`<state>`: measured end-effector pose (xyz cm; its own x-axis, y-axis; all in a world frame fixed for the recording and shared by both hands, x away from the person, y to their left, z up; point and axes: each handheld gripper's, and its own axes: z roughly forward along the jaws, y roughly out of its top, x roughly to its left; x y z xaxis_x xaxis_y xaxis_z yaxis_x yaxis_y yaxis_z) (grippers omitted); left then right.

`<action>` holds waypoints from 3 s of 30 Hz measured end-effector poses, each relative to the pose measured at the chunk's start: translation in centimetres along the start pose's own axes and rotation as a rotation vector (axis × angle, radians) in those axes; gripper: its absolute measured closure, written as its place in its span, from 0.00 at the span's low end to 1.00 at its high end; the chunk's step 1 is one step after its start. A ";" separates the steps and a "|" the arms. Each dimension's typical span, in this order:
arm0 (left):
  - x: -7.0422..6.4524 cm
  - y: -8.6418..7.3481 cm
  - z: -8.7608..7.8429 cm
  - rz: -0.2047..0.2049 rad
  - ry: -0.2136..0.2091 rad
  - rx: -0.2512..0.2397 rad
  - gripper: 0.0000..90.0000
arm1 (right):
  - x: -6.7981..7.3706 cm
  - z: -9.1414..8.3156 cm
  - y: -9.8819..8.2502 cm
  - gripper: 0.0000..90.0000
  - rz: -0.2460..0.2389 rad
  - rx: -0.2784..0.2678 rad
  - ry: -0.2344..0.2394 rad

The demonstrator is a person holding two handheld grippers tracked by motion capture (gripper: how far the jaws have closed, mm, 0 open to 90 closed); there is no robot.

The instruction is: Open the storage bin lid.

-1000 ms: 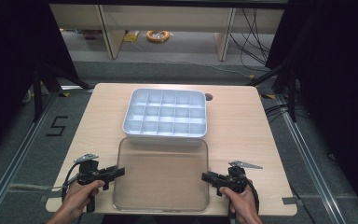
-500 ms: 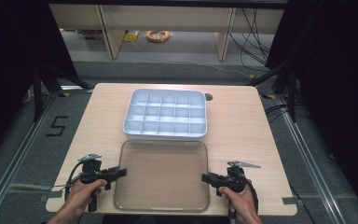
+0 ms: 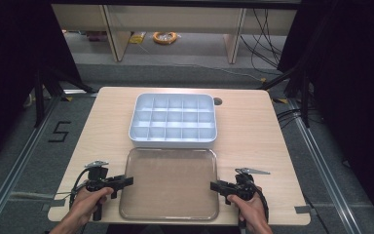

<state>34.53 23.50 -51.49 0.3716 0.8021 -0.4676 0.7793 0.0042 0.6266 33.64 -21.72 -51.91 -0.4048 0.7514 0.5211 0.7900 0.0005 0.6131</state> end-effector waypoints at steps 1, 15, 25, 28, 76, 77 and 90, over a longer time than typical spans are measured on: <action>0.0 0.0 0.0 0.003 0.001 0.000 0.56 | 0.0 0.1 0.0 0.64 0.000 0.001 -0.003; -0.5 0.2 -0.2 0.121 0.110 0.011 0.47 | 0.7 -0.3 0.4 0.57 -0.093 -0.003 -0.074; -0.7 0.4 -0.6 0.131 0.130 -0.043 0.42 | 1.0 -1.0 0.9 0.52 -0.097 -0.044 -0.111; -0.8 0.4 -0.6 0.106 0.109 -0.078 0.41 | 1.1 -1.2 1.2 0.47 -0.137 -0.058 -0.091; -3.7 -0.7 -2.7 0.272 -0.064 -0.128 0.23 | 3.1 -3.1 0.5 0.20 -0.240 -0.245 0.072; -3.7 -0.8 -2.7 0.275 -0.069 -0.127 0.23 | 3.2 -3.3 0.4 0.20 -0.244 -0.237 0.066; -4.3 -1.7 -3.1 0.307 -0.081 -0.121 0.23 | 3.9 -3.4 -0.8 0.18 -0.258 -0.205 0.068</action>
<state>30.04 21.87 -48.57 0.6220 0.7269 -0.2910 0.5616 -0.1553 0.8127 29.87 -21.01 -48.38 -0.6145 0.6979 0.3678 0.5514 0.0465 0.8329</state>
